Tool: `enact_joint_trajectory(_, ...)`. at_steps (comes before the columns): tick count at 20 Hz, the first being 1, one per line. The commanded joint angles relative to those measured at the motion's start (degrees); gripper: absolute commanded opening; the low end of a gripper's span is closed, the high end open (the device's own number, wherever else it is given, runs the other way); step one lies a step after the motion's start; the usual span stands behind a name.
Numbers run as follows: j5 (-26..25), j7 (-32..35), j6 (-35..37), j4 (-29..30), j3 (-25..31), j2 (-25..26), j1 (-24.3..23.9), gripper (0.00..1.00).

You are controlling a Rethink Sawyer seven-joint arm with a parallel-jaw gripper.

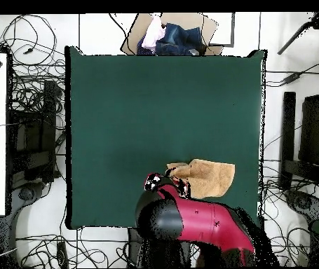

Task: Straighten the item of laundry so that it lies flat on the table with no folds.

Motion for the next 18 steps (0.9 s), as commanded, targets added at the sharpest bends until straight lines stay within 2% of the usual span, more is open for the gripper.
enact_joint_trajectory(1,4.64,14.86,0.66,-4.33,-3.31,4.33,5.91,0.0)
enact_joint_trajectory(11,10.41,18.64,-3.22,-9.07,-8.53,12.38,15.81,0.0)
enact_joint_trajectory(18,15.0,19.5,-7.64,-13.28,-13.11,20.1,21.74,0.0)
